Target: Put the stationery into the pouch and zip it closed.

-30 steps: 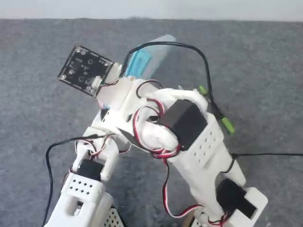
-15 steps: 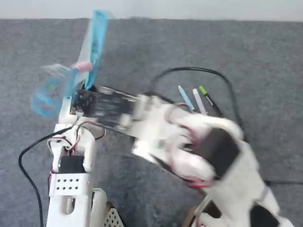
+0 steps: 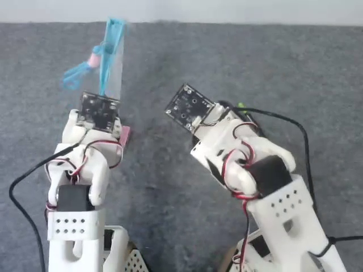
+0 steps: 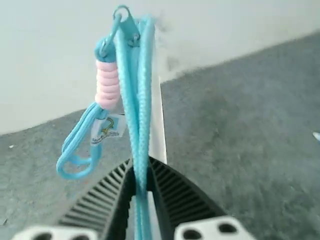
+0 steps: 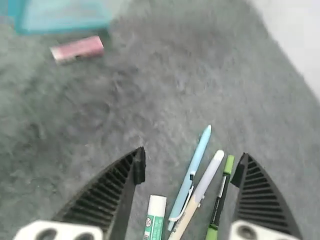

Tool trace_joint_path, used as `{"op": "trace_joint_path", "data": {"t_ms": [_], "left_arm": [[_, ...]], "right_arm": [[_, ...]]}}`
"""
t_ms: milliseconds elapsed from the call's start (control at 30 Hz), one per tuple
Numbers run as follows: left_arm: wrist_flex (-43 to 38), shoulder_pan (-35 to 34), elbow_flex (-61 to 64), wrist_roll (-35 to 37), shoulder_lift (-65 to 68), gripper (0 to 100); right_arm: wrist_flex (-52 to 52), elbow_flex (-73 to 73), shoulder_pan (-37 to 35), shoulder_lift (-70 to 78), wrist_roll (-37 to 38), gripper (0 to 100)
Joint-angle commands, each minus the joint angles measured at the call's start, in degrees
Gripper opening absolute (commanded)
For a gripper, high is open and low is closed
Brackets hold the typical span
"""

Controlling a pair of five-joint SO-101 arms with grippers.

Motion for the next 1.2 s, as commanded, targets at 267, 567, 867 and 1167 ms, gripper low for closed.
{"op": "trace_joint_path", "data": {"t_ms": [267, 567, 867, 1167], "left_arm": [[15.9, 1.8, -12.8, -2.2, -4.8, 1], [32.1, 12.4, -20.4, -10.5, -11.2, 1], [34.8, 19.7, -13.5, -25.8, -21.1, 1], [35.1, 19.7, -8.5, -30.9, -24.7, 1]], "right_arm": [[-16.7, 12.2, 7.7, -2.2, -1.0, 28.2], [-24.5, 10.8, 3.3, -2.2, -2.3, 28.1], [-22.0, 10.8, 8.8, -3.9, 4.1, 28.1], [-22.6, 17.2, 11.6, -19.8, 10.7, 28.1]]}}
